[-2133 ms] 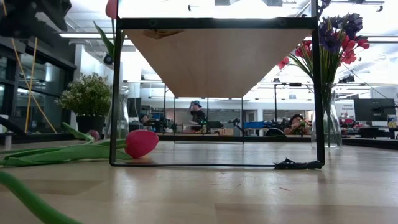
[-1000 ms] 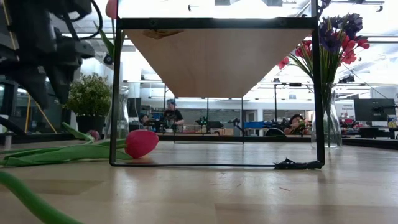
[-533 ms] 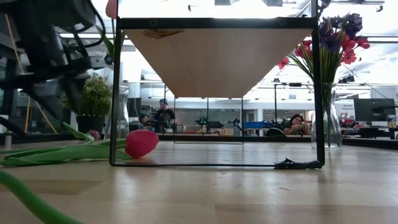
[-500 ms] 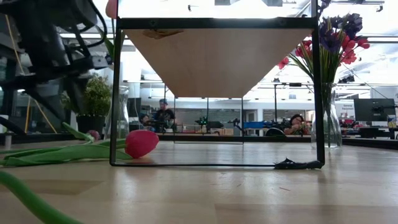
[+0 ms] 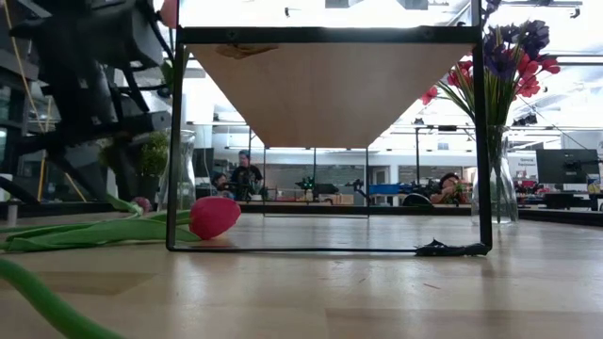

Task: Pick and place flowers into a vace then onto a shelf
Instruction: Put the dark red tulip into the left transparent vase

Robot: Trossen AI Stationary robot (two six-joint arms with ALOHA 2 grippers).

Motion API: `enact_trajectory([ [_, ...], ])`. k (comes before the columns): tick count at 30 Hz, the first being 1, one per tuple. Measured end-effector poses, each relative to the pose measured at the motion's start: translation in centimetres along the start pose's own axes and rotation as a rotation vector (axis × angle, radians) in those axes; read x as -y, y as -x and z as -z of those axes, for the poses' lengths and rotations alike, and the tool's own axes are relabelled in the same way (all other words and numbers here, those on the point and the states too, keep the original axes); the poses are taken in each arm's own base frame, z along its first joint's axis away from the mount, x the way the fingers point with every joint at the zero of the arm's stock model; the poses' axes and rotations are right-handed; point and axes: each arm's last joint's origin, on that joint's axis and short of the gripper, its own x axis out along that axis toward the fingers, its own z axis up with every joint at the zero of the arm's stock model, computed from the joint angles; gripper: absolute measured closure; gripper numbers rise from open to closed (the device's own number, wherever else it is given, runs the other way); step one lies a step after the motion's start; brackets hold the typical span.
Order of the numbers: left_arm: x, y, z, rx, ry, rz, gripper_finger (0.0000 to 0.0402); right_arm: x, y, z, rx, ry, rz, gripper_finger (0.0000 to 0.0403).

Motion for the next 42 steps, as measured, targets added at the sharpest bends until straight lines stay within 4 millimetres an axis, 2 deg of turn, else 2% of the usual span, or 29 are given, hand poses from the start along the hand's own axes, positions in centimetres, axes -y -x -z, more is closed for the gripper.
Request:
enact_trajectory([
  [8, 1.0, -2.0, 0.8, -0.001, -0.012, -0.027, 0.0167, 0.0, 0.0, 0.0, 0.003, -0.001, -0.015, 0.0222],
  [15, 1.0, -3.3, 1.5, -0.021, -0.032, -0.102, 0.0167, 0.0, 0.0, 0.0, 0.004, -0.002, -0.014, 0.0222],
  [27, 0.7, -3.4, 1.5, -0.041, 0.021, -0.139, 0.0176, -0.1, 0.0, 0.0, 0.008, -0.013, -0.020, 0.0222],
  [32, 0.5, -3.4, 1.6, -0.045, 0.051, -0.165, 0.0227, -0.1, 0.0, -0.1, 0.012, -0.030, -0.038, 0.0221],
  [42, 0.2, -3.4, 1.6, -0.045, 0.099, -0.191, 0.0380, -0.1, 0.0, -0.1, 0.012, -0.030, -0.039, 0.0222],
])
